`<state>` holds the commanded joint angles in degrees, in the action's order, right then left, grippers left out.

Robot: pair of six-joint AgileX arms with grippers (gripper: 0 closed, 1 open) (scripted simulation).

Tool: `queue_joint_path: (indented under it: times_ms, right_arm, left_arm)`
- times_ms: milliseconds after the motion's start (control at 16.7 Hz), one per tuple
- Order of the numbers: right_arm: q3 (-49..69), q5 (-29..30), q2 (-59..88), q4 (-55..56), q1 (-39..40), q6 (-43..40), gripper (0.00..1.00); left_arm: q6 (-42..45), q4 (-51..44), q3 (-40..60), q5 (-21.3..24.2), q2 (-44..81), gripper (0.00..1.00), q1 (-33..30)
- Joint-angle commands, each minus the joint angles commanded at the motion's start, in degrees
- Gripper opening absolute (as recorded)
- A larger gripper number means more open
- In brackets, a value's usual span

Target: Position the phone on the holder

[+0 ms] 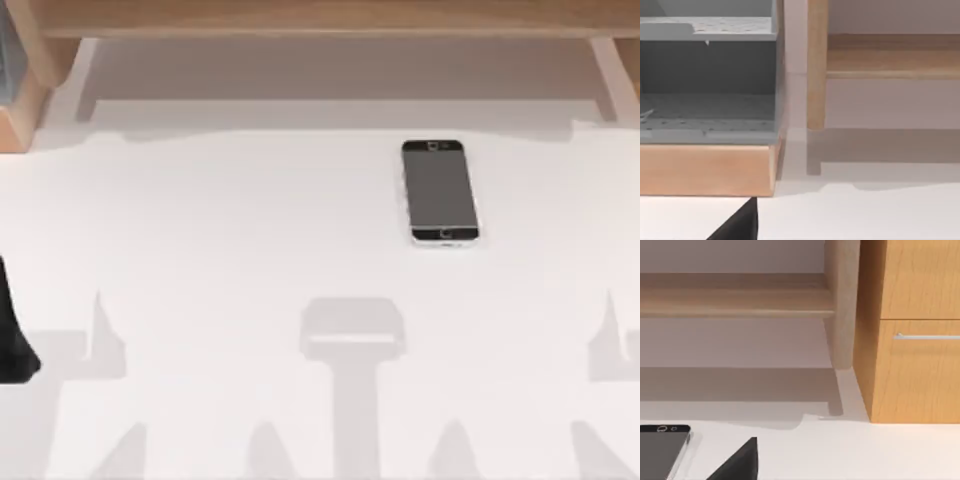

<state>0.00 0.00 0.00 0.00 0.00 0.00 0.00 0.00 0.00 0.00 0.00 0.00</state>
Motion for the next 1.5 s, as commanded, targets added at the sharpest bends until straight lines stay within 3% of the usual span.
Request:
queue_joint_path:
  times_ms: [300,600,1020,1500]
  right_arm:
    - [2.5,-0.4,2.7,-1.7,0.9,0.7,1.0]
    - [15.2,-1.6,18.1,-11.3,5.0,3.9,1.0]
    - [43.2,-2.5,57.6,-36.4,12.9,10.1,1.0]
    - [84.2,-0.5,109.1,-67.9,20.0,17.0,1.0]
  left_arm:
    - [0.0,0.0,0.0,0.0,0.0,1.0,0.0]
    - [0.0,0.0,0.0,0.0,0.0,1.0,0.0]
    - [0.0,0.0,0.0,0.0,0.0,1.0,0.0]
    - [0.0,0.0,0.0,0.0,0.0,1.0,0.0]
